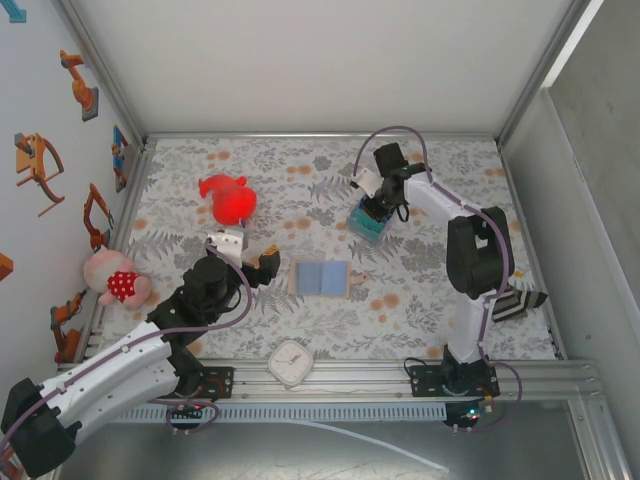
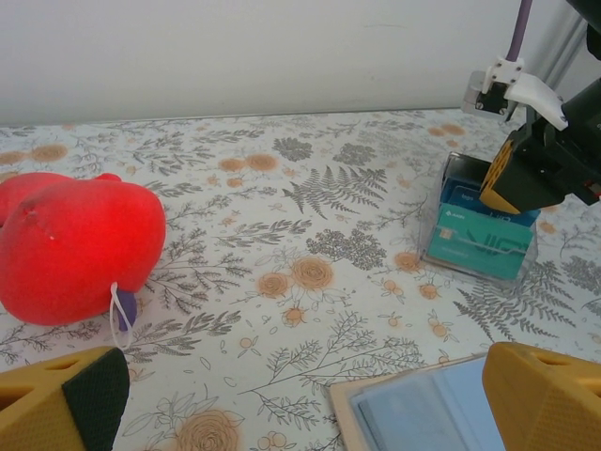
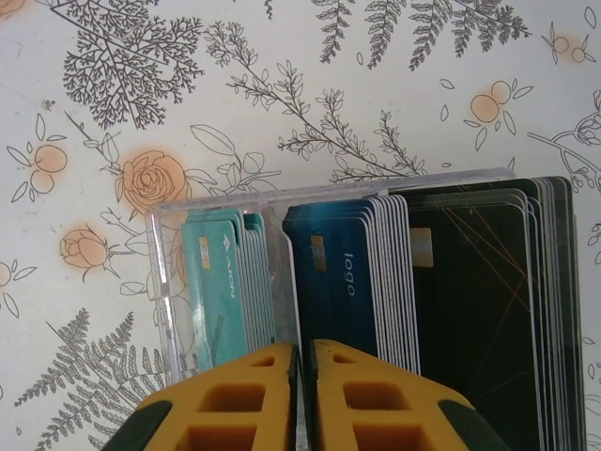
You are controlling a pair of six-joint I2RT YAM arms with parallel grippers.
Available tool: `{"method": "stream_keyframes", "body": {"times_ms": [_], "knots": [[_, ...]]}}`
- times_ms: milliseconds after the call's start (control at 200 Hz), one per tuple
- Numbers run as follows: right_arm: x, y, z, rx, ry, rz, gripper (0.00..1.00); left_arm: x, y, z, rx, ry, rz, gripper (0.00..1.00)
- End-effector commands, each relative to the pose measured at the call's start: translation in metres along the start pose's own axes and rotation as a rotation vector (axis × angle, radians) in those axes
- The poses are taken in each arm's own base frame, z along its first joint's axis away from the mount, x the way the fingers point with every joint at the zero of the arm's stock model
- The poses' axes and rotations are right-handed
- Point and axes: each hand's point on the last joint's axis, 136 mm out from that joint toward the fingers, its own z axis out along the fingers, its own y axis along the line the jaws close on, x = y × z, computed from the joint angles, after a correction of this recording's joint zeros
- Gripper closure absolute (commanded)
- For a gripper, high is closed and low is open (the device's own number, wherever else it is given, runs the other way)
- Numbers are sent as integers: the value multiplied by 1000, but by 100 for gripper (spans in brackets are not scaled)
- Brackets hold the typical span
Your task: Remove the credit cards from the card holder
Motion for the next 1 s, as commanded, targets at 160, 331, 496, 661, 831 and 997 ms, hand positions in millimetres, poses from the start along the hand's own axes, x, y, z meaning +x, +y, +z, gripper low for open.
{"method": "stream_keyframes", "body": {"times_ms": [160,331,496,661,831,997], "knots": [[-16,-25,-37,143,-61,59,84,-9,3,-3,-11,-25,-27,3],[-17,-45,-62,283,-80,122,84,-9,5,-4,-22,-29,-33,3],[-20,-41,-89,296,-142,194,81,-12,15,-5,-79,-44,-58,3],[-18,-26,-112,282,-197,354,81,-13,29,-4,-167,-51,-96,3],[-7,9,-123,250,-229,491,79,-11,54,-9,-318,-62,-171,3],[4,59,-117,254,-184,521,77,-1,84,-21,-477,-76,-242,3]]}}
